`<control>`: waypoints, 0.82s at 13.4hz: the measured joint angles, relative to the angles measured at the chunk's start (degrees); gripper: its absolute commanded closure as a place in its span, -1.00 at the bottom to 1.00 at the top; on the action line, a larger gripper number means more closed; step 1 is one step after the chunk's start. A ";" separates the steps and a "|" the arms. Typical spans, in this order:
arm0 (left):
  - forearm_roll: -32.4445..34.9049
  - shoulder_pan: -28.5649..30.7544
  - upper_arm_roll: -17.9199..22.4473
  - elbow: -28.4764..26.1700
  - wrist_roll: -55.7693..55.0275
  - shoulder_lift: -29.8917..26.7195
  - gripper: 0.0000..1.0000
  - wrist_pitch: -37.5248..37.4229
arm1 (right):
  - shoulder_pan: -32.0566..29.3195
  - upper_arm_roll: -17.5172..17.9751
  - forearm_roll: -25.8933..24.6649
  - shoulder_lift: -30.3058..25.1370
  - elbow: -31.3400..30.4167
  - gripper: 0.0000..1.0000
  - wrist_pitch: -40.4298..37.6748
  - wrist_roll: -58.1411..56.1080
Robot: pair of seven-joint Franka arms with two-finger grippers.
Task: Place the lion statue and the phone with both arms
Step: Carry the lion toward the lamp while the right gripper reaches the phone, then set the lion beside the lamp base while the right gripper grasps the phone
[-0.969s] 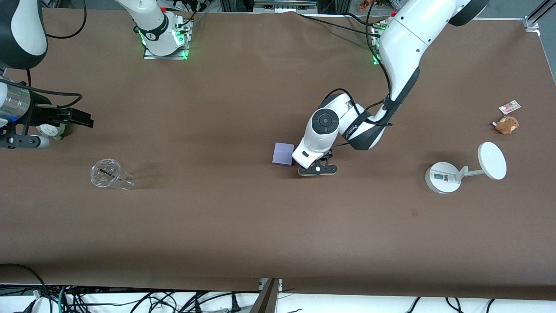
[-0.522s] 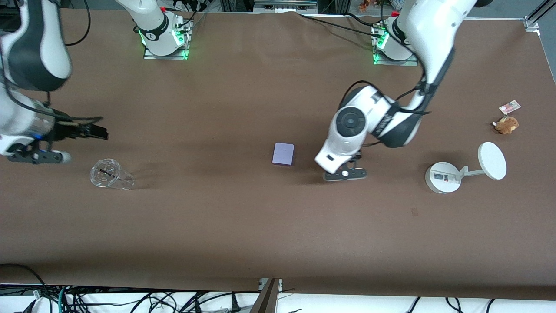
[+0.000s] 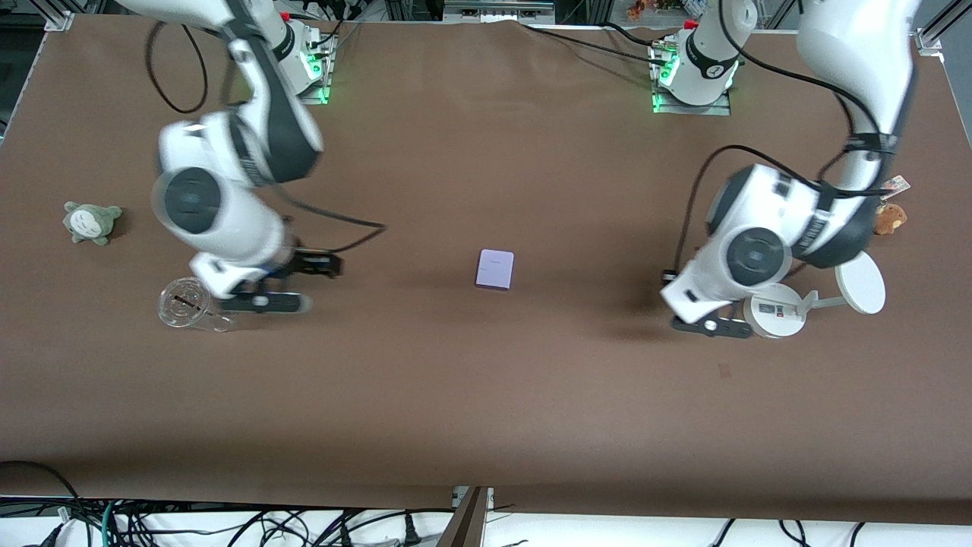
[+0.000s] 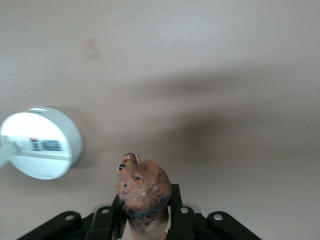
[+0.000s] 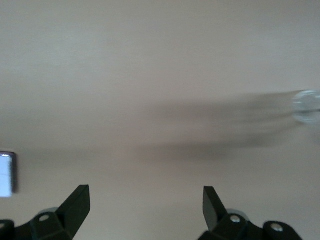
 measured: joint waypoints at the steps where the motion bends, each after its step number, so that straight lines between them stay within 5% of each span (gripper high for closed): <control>1: 0.00 2.05 0.07 -0.30 2.57 0.26 0.64 0.03 | 2.51 0.04 0.00 2.38 1.06 -1.00 2.52 3.84; 8: 0.00 7.17 0.20 -7.26 4.81 5.00 0.58 17.65 | 14.83 0.05 -0.01 14.74 6.45 -1.00 15.99 26.85; 10: 0.00 7.73 0.20 -8.54 4.81 5.63 0.50 19.44 | 16.59 0.06 -0.01 16.70 8.54 -1.00 17.15 31.24; 11: 0.00 7.79 0.19 -8.67 4.81 5.75 0.26 19.57 | 17.64 0.06 -0.01 17.66 9.21 -1.00 18.31 33.45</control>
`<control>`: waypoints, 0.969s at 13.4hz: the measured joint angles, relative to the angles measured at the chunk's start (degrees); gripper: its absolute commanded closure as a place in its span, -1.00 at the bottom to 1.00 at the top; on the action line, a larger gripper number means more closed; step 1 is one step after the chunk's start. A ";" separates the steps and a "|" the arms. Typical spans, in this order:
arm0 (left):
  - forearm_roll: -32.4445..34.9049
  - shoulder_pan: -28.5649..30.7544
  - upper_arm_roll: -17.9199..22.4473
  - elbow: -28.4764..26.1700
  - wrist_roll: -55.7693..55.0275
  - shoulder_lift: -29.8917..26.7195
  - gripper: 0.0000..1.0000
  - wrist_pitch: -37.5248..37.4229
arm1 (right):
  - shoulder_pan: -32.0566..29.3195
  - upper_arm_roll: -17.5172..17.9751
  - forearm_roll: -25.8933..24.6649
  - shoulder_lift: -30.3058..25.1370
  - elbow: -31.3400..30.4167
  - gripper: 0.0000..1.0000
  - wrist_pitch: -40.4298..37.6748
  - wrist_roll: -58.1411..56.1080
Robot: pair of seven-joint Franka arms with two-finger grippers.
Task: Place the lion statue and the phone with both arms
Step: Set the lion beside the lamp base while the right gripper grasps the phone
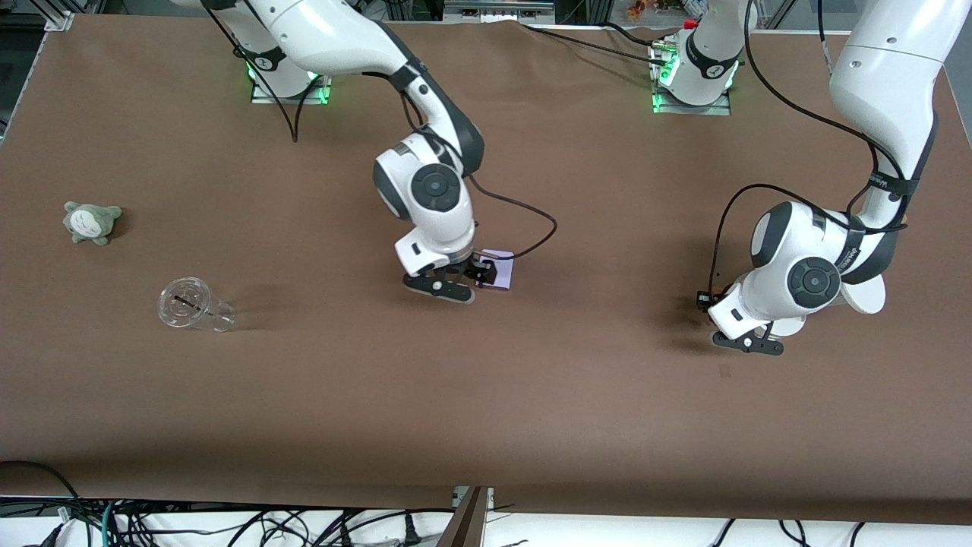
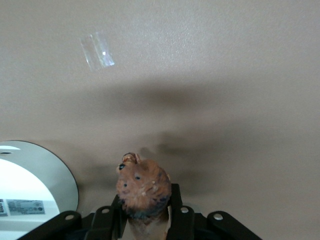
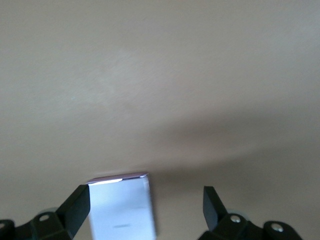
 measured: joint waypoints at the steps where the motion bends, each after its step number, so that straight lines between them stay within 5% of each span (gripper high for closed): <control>1: 0.00 0.00 -0.01 -0.04 0.00 0.03 -0.10 0.00 | 1.12 0.00 -0.01 1.05 0.33 -1.00 1.57 1.89; 3: 0.00 0.00 -0.03 -0.07 -0.01 0.08 -1.00 0.01 | 3.07 -0.07 -0.03 2.99 0.54 -1.00 3.80 3.97; 9: 0.00 0.01 -0.13 0.11 -0.02 -0.30 -1.00 -1.05 | 6.22 -0.24 -0.53 5.77 0.80 -1.00 4.33 4.52; 13: 0.00 0.05 -0.72 2.08 0.00 -6.35 -1.00 -7.92 | 6.96 -0.28 -1.20 7.45 0.91 -1.00 4.46 4.53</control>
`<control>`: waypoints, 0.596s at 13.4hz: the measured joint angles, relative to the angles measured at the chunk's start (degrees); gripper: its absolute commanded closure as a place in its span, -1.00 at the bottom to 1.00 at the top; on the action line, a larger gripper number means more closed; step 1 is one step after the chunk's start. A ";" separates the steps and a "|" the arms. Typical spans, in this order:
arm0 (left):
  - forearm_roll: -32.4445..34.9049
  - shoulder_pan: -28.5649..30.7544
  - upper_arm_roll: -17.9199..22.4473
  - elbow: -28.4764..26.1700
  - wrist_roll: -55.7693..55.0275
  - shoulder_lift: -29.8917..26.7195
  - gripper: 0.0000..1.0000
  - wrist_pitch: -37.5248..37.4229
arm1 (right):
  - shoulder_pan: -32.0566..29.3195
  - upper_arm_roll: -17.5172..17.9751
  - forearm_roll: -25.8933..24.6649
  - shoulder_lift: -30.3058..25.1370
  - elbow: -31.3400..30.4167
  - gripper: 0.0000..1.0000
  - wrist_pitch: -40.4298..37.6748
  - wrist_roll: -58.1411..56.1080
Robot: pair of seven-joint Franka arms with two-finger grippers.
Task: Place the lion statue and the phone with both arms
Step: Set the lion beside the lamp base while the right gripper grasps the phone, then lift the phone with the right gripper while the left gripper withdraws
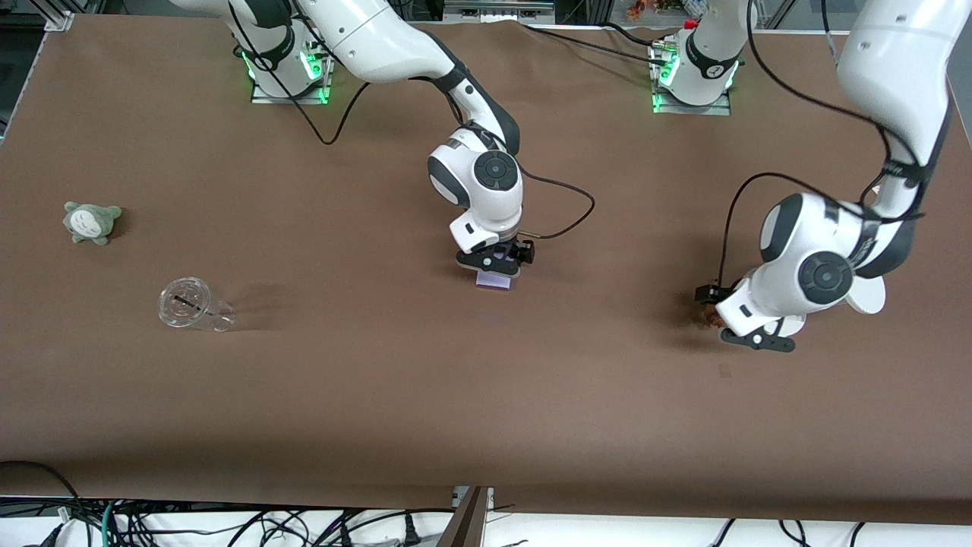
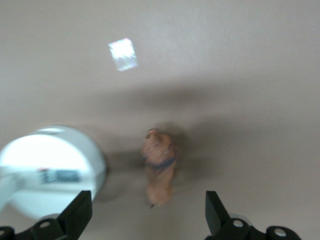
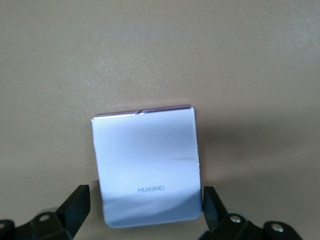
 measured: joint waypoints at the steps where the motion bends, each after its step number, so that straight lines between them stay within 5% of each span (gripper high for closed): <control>1: 0.00 0.00 -0.08 0.74 0.01 -2.31 -1.00 -2.03 | 0.05 -0.01 -0.06 0.41 0.01 -0.81 0.19 0.00; 3: 0.00 -0.01 -0.26 2.84 0.01 -6.60 -1.00 -6.72 | 0.19 -0.17 -0.43 0.79 0.11 0.15 0.44 0.00; 8: -0.42 0.00 -0.61 14.82 0.01 -9.84 -1.00 -20.25 | 0.32 -2.70 -0.52 0.41 1.56 0.24 0.33 -0.59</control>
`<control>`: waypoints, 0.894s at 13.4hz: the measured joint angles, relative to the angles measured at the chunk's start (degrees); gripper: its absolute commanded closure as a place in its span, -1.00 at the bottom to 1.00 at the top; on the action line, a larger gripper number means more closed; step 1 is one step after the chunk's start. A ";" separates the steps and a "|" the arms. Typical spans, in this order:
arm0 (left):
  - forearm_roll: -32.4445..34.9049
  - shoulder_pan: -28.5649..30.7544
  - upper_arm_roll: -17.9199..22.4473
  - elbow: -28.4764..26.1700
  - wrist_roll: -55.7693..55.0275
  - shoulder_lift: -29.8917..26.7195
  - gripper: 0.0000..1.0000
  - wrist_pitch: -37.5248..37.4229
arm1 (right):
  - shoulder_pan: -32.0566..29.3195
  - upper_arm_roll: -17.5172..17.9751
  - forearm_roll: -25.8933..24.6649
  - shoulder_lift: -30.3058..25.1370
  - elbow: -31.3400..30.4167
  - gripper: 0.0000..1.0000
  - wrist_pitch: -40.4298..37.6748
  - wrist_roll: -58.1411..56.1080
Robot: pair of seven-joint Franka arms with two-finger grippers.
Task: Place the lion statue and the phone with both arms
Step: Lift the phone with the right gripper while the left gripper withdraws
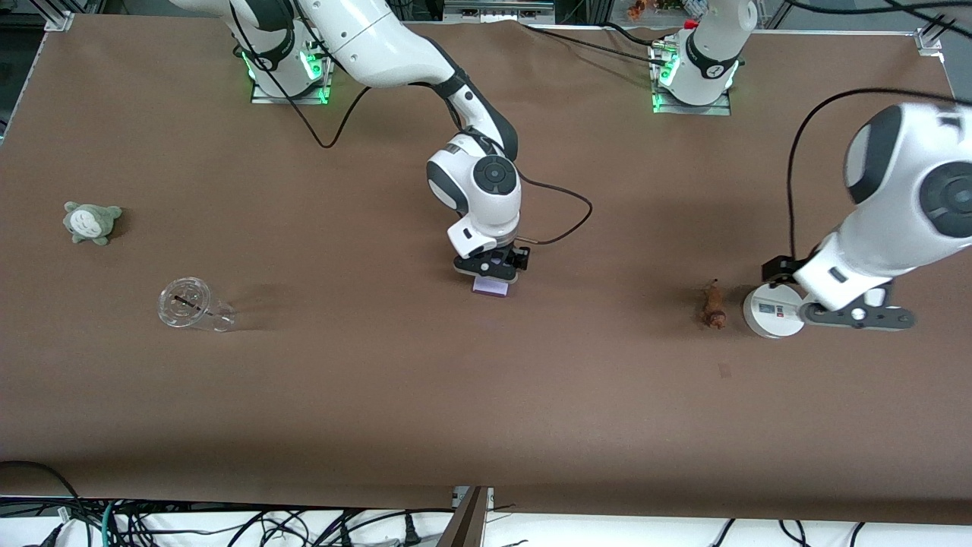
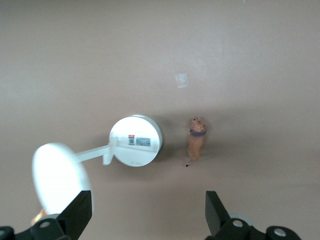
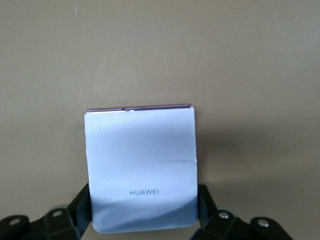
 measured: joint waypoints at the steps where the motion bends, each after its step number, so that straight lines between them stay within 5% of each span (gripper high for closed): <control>1: -0.62 0.04 0.00 2.79 0.00 -0.02 -1.00 -2.75 | -0.09 -0.83 0.00 -0.35 0.51 0.24 -0.45 -1.18; 7: -13.24 1.97 1.18 8.89 0.02 -3.01 -1.00 -7.81 | -10.31 -2.69 2.42 -8.48 1.43 0.24 -14.28 -24.14; 12: -15.30 -9.38 15.54 0.97 0.04 -11.06 -1.00 -5.04 | -22.79 -2.71 7.03 -11.12 1.08 0.24 -21.16 -44.68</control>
